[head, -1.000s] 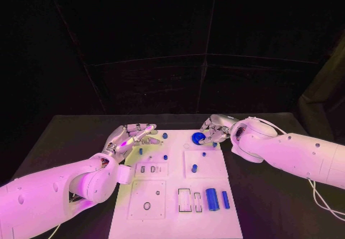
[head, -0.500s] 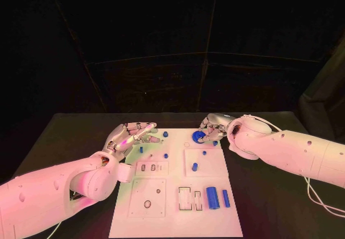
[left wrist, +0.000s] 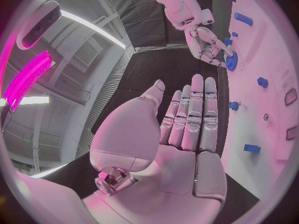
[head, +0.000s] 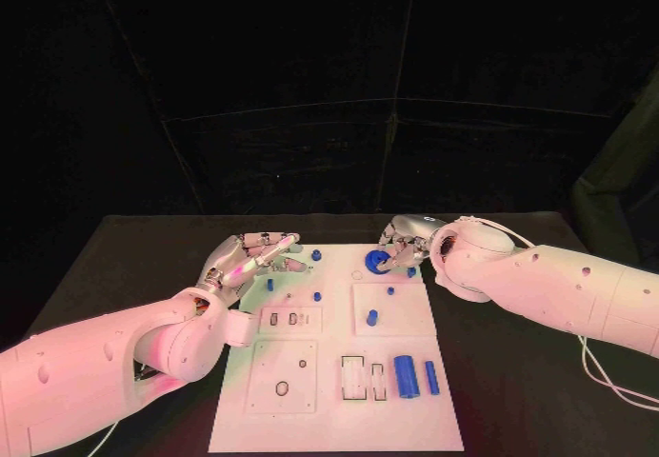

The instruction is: Assemble the parts on the task board

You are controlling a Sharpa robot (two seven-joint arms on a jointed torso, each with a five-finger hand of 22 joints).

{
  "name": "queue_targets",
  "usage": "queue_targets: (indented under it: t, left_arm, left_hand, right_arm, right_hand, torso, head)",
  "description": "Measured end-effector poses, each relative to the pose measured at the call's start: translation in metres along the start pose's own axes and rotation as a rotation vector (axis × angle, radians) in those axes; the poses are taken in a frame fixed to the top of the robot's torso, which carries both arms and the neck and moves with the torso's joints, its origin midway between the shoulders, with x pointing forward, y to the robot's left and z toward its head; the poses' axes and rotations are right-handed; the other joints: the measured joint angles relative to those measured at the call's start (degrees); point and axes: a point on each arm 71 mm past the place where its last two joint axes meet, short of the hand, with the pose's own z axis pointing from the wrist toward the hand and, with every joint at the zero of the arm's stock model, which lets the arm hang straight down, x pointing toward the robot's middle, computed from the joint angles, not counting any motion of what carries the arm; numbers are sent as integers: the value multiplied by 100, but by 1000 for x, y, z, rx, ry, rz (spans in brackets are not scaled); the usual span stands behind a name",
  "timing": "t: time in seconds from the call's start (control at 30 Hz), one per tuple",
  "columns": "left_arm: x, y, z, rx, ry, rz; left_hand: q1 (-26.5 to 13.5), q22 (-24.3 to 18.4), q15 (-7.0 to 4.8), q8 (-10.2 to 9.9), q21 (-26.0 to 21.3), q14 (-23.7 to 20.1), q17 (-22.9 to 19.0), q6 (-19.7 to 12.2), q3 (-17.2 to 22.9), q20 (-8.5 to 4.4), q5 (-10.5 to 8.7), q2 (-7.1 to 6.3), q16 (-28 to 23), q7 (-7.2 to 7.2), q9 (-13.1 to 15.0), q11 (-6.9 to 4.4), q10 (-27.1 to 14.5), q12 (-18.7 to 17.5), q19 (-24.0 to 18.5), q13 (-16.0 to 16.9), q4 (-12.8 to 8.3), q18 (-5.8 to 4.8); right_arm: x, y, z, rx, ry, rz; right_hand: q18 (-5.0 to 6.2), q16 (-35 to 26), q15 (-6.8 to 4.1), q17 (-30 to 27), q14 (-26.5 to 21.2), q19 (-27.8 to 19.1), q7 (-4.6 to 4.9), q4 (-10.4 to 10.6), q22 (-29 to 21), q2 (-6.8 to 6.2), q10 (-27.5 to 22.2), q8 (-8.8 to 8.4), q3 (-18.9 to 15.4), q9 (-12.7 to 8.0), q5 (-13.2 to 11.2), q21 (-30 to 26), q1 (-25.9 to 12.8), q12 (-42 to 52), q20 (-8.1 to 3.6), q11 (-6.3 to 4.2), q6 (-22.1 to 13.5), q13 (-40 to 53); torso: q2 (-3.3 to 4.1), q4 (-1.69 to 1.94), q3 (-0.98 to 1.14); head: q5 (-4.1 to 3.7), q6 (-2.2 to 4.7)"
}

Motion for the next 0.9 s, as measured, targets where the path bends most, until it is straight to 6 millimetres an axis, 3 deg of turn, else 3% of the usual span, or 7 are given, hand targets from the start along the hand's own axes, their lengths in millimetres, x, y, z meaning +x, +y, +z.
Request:
queue_targets:
  t: [0.17, 0.37, 0.5, 0.9]
  left_arm:
    - [0, 0, 0, -1, 0, 0]
    - [-1, 0, 0, -1, 0, 0]
    - [-1, 0, 0, -1, 0, 0]
    - [-5, -1, -2, -3, -5, 0]
  left_hand:
    - [0, 0, 0, 0, 0, 0, 6, 0, 0, 0, 0, 0, 0, 0, 0, 0, 0, -23, 0, 0, 0, 0]
    - [0, 1, 0, 0, 0, 0, 5, 0, 0, 0, 0, 0, 0, 0, 0, 0, 0, -23, 0, 0, 0, 0]
    - [0, -5, 0, 0, 0, 0, 5, 0, 0, 0, 0, 0, 0, 0, 0, 0, 0, -23, 0, 0, 0, 0]
    - [0, -5, 0, -22, 0, 0, 4, 0, 0, 0, 0, 0, 0, 0, 0, 0, 0, -23, 0, 0, 0, 0]
  right_arm:
    - [0, 2, -1, -7, -11, -14]
    - [1, 7, -2, -22, -36, -24]
    - [0, 13, -2, -38, -55, -31]
    - [0, 35, -6, -104, -98, -37]
  right_hand:
    - [0, 0, -43, 28, 1, 20, -21, -77, 40, 106, 52, 71, 316, 4, -352, 22, 107, 103, -20, -52, 157, 117]
    - [0, 63, -84, 113, -1, 62, -13, -159, 123, 119, 154, 82, 651, -4, -410, 85, 154, 242, -62, -92, 166, 304]
    - [-92, 63, -84, 123, -1, 62, -13, -223, 129, 135, 165, 82, 729, -4, -425, 85, 128, 242, -62, -102, 166, 337]
    - [-90, 63, -84, 159, -1, 62, -12, -71, 177, -47, 195, -56, 1116, -52, -64, 108, -382, 242, -62, -91, 167, 394]
  torso:
    - [0, -1, 1]
    - [0, -1, 2]
    - [0, 3, 1]
    - [0, 6, -2]
  head:
    - [-1, -6]
    - [-2, -18]
    - [-4, -20]
    - [46, -22]
